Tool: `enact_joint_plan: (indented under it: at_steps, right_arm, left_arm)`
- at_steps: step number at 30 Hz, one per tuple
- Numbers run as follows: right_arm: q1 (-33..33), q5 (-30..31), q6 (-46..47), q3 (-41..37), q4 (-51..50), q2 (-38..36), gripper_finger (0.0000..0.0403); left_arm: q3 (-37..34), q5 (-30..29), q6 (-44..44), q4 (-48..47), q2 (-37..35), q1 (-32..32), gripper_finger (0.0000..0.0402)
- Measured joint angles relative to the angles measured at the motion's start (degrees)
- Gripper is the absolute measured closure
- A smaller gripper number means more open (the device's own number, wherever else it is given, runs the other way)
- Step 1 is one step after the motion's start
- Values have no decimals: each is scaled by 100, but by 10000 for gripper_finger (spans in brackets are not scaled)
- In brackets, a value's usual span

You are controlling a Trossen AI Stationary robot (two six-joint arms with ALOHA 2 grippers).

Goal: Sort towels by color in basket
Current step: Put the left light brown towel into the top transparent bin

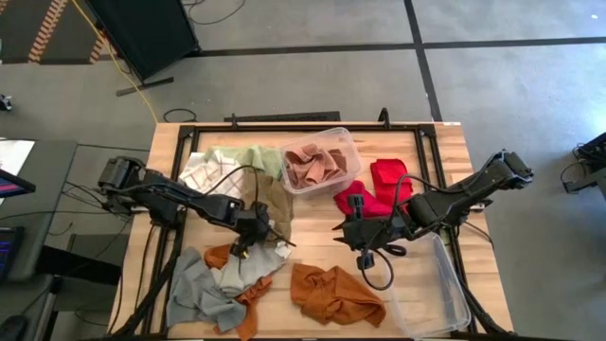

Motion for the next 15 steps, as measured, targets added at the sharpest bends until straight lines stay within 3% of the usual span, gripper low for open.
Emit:
enact_joint_plan:
  at_steps: [3, 15]
  right_arm:
    - [0, 0, 0, 0, 7, 0, 269]
    - [-9, -4, 63, 0, 53, 215, 269]
  left_arm:
    - [161, 11, 75, -360, 0, 0, 388]
    - [1134, -117, 442, -1506, 0, 0, 387]
